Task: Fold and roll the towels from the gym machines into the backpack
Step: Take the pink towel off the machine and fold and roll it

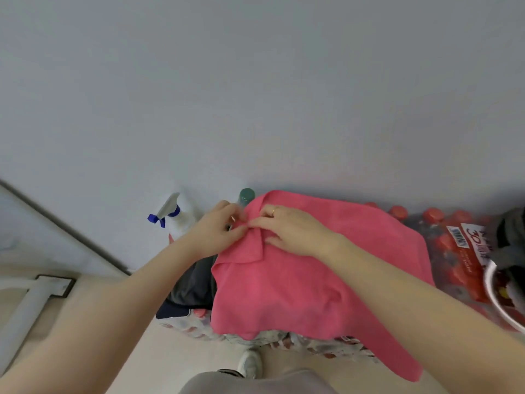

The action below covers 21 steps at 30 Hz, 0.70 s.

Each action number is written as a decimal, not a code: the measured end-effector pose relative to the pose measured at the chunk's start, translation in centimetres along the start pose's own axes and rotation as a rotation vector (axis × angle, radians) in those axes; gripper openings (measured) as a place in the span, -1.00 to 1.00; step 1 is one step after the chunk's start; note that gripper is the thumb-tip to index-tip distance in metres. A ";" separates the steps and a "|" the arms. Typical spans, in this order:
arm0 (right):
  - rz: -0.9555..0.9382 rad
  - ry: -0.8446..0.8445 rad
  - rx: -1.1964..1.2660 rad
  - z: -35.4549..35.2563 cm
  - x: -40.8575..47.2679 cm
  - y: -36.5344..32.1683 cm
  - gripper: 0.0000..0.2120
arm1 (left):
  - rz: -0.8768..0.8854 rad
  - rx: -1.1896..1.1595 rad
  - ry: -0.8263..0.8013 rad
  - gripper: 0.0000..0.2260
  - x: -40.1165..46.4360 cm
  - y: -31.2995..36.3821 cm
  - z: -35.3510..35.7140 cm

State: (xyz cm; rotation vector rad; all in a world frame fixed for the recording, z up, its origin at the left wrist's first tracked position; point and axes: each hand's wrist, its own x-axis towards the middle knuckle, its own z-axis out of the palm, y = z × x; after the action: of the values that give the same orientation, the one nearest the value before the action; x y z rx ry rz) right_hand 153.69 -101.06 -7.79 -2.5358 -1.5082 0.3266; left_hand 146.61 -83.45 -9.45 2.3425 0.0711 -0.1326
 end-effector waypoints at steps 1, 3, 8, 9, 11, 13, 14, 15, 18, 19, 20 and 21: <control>-0.024 0.014 -0.018 0.1 0.6 -0.2 -0.62 | -0.003 -0.057 -0.077 -0.76 -0.7 -0.1 -0.4; -0.036 0.044 -0.026 0.4 1.3 0.0 -0.69 | 0.022 -0.067 -0.217 -0.47 -1.9 -0.2 -0.8; -0.050 0.091 0.144 -0.2 2.8 0.5 -0.81 | 0.076 0.019 -0.083 -0.71 -2.4 -0.8 -0.5; -0.007 0.135 0.213 -0.5 3.4 0.6 -0.82 | 0.041 -0.038 0.011 -0.88 -2.3 -0.7 -0.9; 0.085 0.261 0.357 -1.5 4.5 0.5 -0.84 | -0.065 -0.167 0.190 -0.88 -2.0 -0.5 -2.1; 0.096 0.359 0.449 -2.3 5.5 -0.3 -0.84 | -0.108 -0.168 0.371 -0.86 -1.4 -0.3 -3.7; 0.089 0.377 0.468 -2.4 5.8 -0.8 -0.83 | -0.115 -0.134 0.446 -0.87 -1.0 -0.2 -4.5; 0.086 0.377 0.465 -2.4 6.0 -1.2 -0.81 | -0.125 -0.101 0.508 -0.87 -0.6 -0.1 -5.1; 0.144 0.317 0.463 -1.8 5.2 -0.8 -0.65 | -0.236 0.013 0.545 -0.80 0.9 -0.5 -5.4; 0.172 0.304 0.472 -1.5 4.3 -0.2 -0.62 | -0.285 0.078 0.496 -0.72 1.3 -0.7 -4.7; 0.200 0.303 0.462 -1.2 3.2 0.5 -0.61 | -0.306 0.162 0.449 -0.65 1.4 -0.6 -3.8; 0.228 0.307 0.427 -1.1 2.0 1.4 -0.63 | -0.289 0.241 0.427 -0.62 1.5 -0.3 -2.7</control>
State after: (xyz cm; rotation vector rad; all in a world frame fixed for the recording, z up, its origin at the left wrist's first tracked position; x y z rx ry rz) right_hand 156.05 -100.02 -7.33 -2.2836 -0.9259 0.2432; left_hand 148.26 -81.30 -7.99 2.5510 0.6359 0.2330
